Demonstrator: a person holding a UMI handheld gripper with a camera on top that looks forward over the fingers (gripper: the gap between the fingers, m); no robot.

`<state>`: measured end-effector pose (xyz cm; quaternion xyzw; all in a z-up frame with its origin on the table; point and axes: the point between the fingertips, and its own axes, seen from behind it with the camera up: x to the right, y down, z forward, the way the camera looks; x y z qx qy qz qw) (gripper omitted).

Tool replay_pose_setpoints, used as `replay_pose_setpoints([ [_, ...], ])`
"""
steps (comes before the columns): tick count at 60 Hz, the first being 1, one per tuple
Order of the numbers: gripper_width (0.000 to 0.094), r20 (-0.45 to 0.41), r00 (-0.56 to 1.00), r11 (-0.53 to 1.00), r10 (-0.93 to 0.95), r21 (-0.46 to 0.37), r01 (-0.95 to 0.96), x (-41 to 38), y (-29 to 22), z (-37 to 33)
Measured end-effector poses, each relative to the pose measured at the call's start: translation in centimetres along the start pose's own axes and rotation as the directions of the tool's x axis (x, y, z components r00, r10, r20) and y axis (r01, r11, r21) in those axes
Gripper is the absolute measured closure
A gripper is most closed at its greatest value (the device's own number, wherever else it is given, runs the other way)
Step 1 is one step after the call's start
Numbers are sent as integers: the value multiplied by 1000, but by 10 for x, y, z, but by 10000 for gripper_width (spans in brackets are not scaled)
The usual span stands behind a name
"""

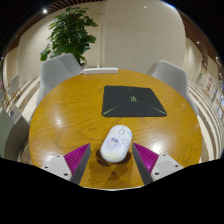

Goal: Arrange mouse

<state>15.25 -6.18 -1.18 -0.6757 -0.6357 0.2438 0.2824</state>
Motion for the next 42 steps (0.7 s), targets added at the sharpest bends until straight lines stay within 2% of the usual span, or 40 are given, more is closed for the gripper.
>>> replay_pose_setpoints([
  [12,70,16,999,1000,30,8,-31,-4,-18,18],
  [18,128,20,999,1000,25,8,-25,-9,-23,25],
  [25,264,26,1000,1000,15,3,-15,-13,-26,26],
  [29,407,32,999,1000,6,0,-6,-16,-28,31],
  [42,530,44,999,1000,-21,-22,21,-18,-29,26],
])
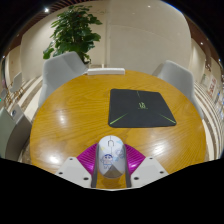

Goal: Arrange mouse

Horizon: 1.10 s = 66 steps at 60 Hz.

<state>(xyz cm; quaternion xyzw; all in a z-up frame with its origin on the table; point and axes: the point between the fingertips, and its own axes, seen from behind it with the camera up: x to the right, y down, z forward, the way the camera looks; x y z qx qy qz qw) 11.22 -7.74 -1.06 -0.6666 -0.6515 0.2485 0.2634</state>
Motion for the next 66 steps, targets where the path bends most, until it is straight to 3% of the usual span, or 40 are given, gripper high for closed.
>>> replay_pose_setpoints([
  [10,561,18,1000,999,9,37,-10,3,-38,-32],
  [20,560,23,1000,990,14,142,-17,31,-128,-56],
  [29,562,2,1000,977,5,211,-6,76,-200,-22],
  [37,561,3,1000,984,-1,179,1,102,-203,46],
  [50,557,40,999,998,7,54,-10,110,-149,118],
  [62,420,50,998,999,29,27,-31,111,-129,129],
  [66,181,48,998,999,30,28,-31,113,-129,126],
])
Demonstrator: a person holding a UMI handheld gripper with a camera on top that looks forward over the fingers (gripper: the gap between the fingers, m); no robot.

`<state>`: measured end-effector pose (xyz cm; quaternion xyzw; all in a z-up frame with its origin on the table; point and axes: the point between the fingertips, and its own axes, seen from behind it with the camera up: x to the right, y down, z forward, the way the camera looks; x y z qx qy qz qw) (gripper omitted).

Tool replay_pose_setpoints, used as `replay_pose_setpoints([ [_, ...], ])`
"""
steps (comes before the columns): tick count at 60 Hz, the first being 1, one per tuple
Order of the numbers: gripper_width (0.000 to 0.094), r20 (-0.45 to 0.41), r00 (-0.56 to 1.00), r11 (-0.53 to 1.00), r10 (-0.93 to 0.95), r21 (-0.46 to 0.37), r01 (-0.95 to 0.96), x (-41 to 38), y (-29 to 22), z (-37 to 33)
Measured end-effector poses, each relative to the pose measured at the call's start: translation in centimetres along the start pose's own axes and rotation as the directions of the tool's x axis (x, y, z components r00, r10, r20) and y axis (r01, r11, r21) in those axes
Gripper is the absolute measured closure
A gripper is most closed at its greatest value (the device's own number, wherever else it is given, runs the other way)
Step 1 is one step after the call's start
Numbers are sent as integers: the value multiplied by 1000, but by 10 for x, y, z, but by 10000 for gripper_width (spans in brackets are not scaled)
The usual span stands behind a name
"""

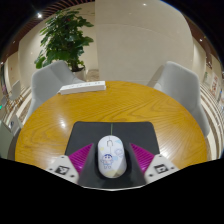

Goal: Arrange mouse

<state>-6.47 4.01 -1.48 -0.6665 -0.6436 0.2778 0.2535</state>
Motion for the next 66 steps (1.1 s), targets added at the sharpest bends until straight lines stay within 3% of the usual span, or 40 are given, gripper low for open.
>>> replay_pose_setpoints([
  [2,45,-11,1000,1000,1,-1,-1,3,-1,-3],
  [5,96,-27,1000,1000,10,3,-10,7,-3,-12],
  [17,74,-28,1000,1000,-11,7,11,1,9,-110],
  [37,80,-52,999,995,0,-99,-6,-8,117,-279],
  [46,80,-53,998,993,18,-115,-24,-17,143,-306],
  [66,81,-52,997,996,-60,-73,56,-35,131,-312],
])
